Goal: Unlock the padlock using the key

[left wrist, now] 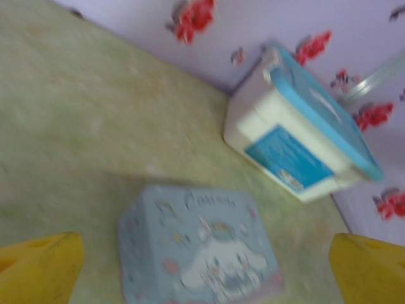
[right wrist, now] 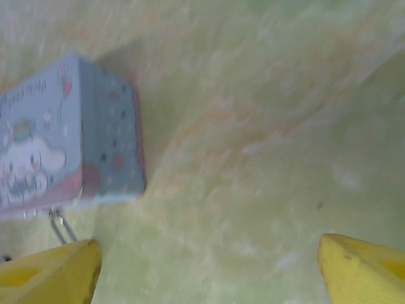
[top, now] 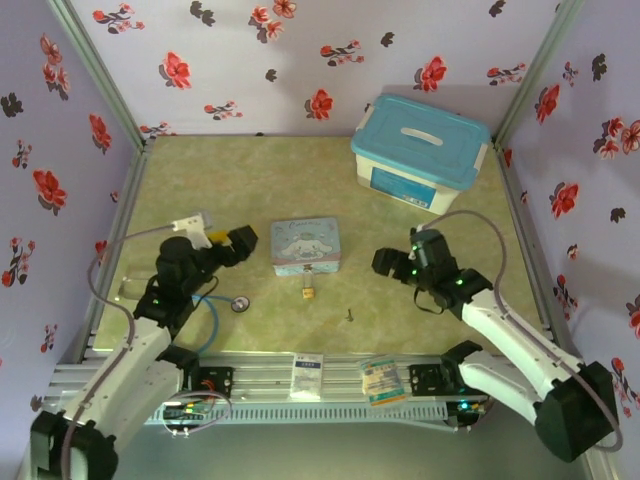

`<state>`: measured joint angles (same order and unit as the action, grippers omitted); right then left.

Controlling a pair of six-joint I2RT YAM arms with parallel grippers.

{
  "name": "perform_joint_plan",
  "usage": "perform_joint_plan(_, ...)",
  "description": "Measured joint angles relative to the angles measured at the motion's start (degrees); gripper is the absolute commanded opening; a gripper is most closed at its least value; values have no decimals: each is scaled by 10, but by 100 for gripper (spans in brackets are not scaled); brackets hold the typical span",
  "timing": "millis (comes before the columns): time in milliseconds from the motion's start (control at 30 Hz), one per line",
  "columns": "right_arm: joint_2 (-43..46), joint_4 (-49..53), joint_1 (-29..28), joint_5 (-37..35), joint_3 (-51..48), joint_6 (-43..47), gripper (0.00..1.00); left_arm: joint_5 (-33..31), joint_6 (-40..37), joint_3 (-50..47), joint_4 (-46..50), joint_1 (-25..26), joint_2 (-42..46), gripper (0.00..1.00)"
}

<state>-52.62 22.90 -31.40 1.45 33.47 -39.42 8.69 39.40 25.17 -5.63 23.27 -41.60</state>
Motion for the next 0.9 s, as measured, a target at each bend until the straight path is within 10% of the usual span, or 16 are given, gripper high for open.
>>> perform_joint_plan(367,-86,11,-235,-97,-28,-159,69,-169,30,63,138,289,-74,100)
perform_joint_plan(533,-152,-36,-286,-121,-32,-213,52,-196,54,64,135,338,-117,100)
perform_joint_plan(900,-232,-116,-324,-140,-37,-275,48,-208,92,64,79,381,-163,100)
